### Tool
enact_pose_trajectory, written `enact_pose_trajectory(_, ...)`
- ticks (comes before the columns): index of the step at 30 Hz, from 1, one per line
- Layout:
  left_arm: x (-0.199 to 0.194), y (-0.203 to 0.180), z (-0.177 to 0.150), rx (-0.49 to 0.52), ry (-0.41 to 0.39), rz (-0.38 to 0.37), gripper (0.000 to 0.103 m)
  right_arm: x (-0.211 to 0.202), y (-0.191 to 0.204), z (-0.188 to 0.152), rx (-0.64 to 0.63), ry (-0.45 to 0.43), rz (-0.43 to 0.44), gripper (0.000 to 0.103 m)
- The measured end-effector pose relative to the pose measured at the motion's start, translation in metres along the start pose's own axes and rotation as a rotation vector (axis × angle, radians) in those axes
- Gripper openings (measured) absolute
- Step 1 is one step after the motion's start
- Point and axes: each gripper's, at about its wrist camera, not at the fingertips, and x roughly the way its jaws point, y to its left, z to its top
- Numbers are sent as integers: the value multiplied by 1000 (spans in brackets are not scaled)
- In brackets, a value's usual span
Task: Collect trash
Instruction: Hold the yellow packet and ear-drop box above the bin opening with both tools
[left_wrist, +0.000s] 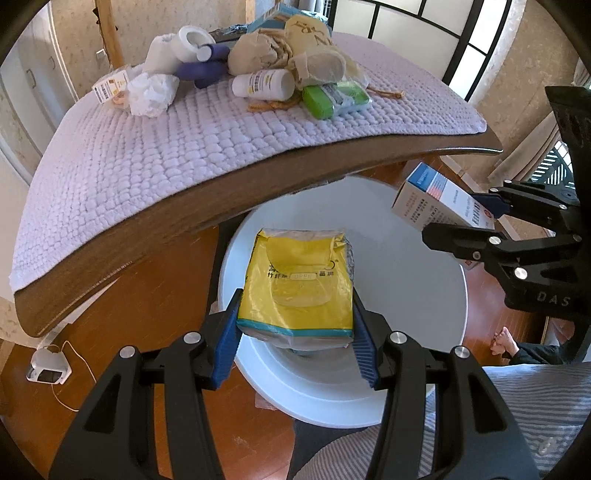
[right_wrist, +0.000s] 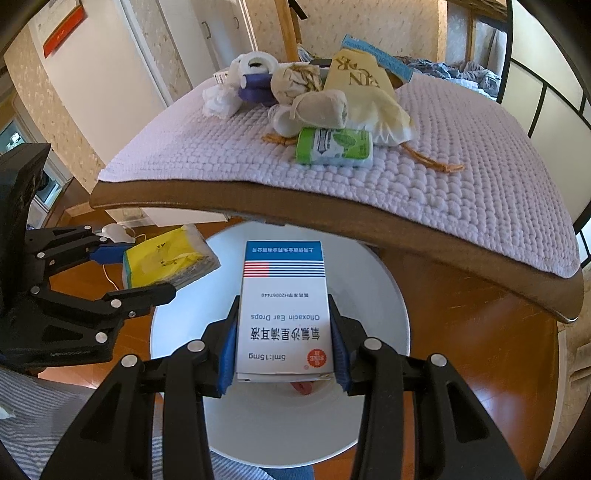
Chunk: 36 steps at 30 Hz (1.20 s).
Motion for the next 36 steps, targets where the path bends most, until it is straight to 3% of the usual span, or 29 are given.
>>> enact_pose_trajectory(36, 39, 7, -12, -31, 56, 48, 54, 13, -2, -22, 6, 51, 4, 41)
